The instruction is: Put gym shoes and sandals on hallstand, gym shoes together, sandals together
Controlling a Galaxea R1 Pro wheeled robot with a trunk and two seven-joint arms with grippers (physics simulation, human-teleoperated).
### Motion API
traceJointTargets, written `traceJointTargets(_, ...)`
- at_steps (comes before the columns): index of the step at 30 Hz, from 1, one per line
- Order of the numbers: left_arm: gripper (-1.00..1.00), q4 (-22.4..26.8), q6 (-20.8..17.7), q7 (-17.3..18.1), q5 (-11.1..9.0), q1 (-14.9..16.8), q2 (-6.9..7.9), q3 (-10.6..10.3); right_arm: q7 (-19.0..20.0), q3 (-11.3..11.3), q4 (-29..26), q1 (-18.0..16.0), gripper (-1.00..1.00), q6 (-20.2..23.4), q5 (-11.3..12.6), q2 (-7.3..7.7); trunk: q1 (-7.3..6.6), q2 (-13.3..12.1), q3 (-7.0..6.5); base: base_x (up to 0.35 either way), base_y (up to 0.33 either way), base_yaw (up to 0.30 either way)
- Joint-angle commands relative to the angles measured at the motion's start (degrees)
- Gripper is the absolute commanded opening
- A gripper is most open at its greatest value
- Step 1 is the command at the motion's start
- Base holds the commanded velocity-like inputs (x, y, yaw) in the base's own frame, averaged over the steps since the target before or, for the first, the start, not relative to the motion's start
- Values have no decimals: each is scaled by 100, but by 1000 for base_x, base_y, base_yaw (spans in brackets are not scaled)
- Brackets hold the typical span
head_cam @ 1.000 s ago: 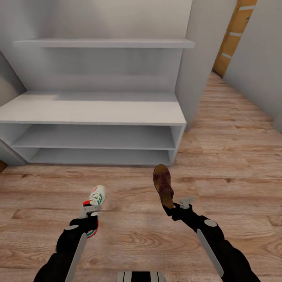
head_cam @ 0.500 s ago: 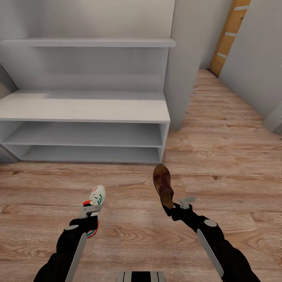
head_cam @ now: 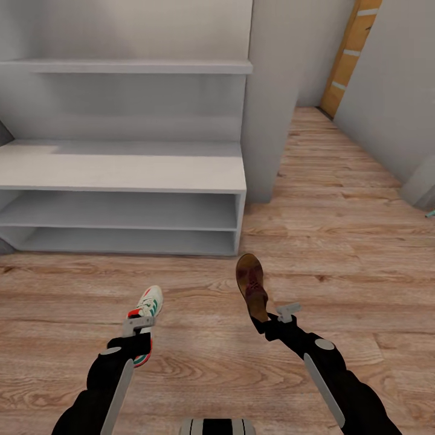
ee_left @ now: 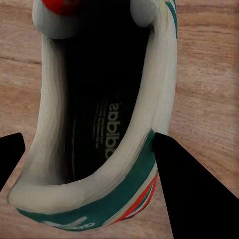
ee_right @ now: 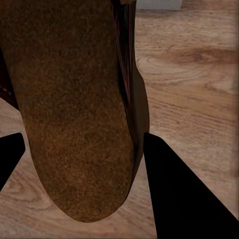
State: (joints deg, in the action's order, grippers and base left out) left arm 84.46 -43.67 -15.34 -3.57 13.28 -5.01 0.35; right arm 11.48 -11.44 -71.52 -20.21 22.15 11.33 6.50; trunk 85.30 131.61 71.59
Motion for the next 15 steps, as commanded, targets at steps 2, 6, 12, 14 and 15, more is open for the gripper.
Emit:
traceJointTargets(2, -100, 0, -1, 12, 6, 0, 0, 0, -3, -1, 3, 0, -100, -7, 19, 0, 0, 0, 0, 14, -22, 0)
traceJointTargets(6, -100, 2, -1, 13, 6, 1, 0, 0, -5, 0, 6, 0, -100, -18, 19, 0, 0, 0, 0, 3, -6, 0)
traceJointTargets(12, -100, 3, -1, 13, 6, 3, 0, 0, -6, -2, 6, 0, -100, -22, 19, 0, 0, 0, 0, 0, 0, 0)
traceJointTargets(14, -100, 1, -1, 13, 6, 2, 5, 0, -6, 0, 6, 0, -100, -21, 19, 0, 0, 0, 0, 0, 0, 0)
traceJointTargets(15, -100, 3, -1, 13, 6, 1, 6, 2, -4, 0, 6, 0, -100, -21, 19, 0, 0, 0, 0, 0, 0, 0)
